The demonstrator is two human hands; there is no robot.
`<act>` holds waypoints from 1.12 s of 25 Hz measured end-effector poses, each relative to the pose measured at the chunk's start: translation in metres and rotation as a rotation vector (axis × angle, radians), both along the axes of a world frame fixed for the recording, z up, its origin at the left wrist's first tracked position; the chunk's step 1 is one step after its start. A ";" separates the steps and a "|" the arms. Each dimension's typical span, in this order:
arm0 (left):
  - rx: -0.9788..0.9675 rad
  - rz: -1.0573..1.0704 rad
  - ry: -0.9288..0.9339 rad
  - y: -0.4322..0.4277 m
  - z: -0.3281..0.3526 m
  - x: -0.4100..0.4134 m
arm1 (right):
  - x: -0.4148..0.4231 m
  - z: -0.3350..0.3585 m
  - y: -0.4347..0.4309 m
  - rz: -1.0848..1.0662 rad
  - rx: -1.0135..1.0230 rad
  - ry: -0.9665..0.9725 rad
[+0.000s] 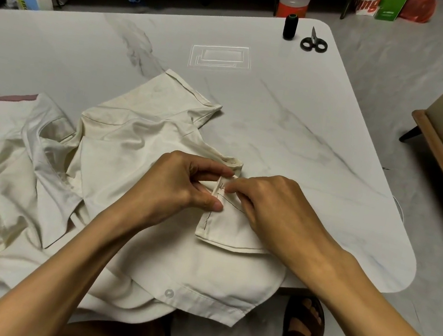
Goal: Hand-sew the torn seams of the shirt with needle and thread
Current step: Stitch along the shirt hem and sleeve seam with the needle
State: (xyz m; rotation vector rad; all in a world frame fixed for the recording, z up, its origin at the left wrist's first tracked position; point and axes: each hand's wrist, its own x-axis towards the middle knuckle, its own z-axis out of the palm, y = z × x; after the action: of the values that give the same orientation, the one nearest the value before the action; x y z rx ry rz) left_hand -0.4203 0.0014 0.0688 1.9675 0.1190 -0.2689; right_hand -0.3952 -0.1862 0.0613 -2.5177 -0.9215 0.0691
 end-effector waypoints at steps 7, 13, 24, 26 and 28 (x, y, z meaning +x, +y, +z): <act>0.015 -0.011 -0.021 -0.008 0.002 -0.002 | 0.001 -0.006 0.002 0.006 -0.085 -0.015; -0.014 -0.018 -0.010 -0.010 0.001 -0.002 | -0.001 -0.007 0.006 0.028 -0.089 -0.022; -0.046 -0.031 -0.004 -0.008 0.002 0.000 | -0.001 -0.004 -0.002 -0.085 0.310 0.170; -0.037 -0.027 -0.008 -0.009 0.003 -0.001 | -0.003 -0.001 0.000 -0.061 0.291 0.104; -0.031 -0.023 -0.020 -0.012 0.004 -0.002 | -0.006 0.000 0.003 -0.023 0.246 0.022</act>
State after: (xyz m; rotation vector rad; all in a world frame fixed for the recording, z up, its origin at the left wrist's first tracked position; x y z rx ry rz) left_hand -0.4218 -0.0101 0.0725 1.9416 0.0789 -0.2646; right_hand -0.4010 -0.1832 0.0617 -2.2952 -0.8369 -0.0227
